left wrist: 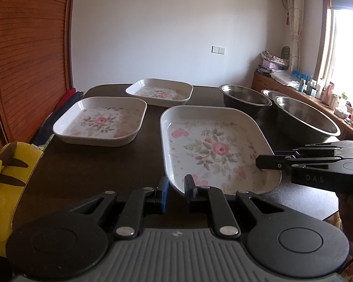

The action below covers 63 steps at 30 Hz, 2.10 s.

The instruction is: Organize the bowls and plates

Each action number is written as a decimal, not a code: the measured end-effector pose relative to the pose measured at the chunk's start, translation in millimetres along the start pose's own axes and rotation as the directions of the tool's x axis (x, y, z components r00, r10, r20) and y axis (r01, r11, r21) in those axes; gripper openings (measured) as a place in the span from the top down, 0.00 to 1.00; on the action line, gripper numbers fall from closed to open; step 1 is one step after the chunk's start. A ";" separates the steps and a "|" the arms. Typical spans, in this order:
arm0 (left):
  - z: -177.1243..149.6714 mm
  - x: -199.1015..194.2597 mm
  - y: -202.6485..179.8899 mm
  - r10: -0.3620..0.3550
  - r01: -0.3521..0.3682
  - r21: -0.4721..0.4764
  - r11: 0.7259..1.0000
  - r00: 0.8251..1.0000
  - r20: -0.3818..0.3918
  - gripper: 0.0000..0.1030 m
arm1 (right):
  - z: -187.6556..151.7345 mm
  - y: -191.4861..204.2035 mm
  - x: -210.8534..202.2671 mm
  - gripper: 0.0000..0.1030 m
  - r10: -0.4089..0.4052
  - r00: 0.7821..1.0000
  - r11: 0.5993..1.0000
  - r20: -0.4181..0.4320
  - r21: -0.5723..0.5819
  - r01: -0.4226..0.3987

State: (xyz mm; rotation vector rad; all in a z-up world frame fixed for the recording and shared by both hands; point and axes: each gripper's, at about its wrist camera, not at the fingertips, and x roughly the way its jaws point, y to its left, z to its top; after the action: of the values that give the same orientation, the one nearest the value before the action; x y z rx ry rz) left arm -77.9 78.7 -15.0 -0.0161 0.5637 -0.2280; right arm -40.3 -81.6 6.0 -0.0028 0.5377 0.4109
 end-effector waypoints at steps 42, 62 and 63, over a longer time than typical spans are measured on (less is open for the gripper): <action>63.9 -12.9 61.2 0.132 -0.142 0.052 0.989 0.980 0.151 0.10 | 75.7 25.5 -11.2 0.38 0.071 0.988 0.988 0.135 -0.149 -0.050; 92.3 52.3 157.8 0.060 -0.060 0.003 0.998 0.997 -0.044 0.31 | 144.7 45.5 107.2 0.37 0.208 0.965 0.973 -0.161 -0.071 -0.221; 93.3 55.2 159.8 0.060 -0.060 0.008 0.998 0.997 -0.053 0.32 | 145.7 45.4 112.7 0.37 0.204 0.964 0.974 -0.173 -0.066 -0.218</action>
State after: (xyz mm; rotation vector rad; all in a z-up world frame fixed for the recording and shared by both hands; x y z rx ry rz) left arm 50.5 218.0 22.4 0.0134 0.6152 -0.1719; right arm 102.7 18.7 80.0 -0.0613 0.6868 0.6463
